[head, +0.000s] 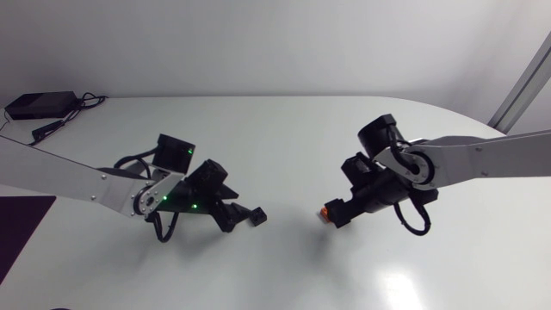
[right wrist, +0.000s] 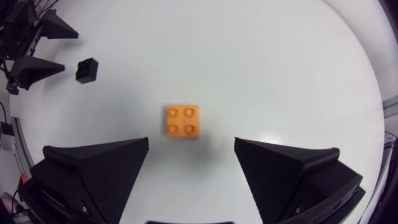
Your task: Separate the duplo bricks
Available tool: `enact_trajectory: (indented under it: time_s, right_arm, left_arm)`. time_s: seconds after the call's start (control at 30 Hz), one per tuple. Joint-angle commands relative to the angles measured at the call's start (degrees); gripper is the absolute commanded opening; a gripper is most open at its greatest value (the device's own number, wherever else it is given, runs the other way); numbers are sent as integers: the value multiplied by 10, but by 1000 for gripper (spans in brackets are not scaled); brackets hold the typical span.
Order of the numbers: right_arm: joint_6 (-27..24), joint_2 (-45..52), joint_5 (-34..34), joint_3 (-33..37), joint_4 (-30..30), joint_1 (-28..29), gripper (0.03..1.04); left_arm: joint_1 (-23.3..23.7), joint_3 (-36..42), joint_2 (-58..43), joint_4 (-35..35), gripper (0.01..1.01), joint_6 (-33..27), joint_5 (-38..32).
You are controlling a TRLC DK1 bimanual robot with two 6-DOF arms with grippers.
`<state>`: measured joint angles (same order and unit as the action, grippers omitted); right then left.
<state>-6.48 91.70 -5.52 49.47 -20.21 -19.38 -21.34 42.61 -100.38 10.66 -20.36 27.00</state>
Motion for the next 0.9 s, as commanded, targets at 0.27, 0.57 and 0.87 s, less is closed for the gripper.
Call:
enact_trajectory:
  time_s: [0.27, 0.57, 0.87]
  right_arm:
    - [-1, 48, 88, 28, 38, 49, 997]
    - [5, 110, 106, 51, 56, 29, 997]
    - [34, 111, 106, 62, 44, -35, 997]
  left_arm:
    - [25, 50, -60, -9, 859, -64, -73]
    - [1, 81, -136, 4, 859, -72, -97]
    - [-48, 85, -142, 7, 859, -39, -97]
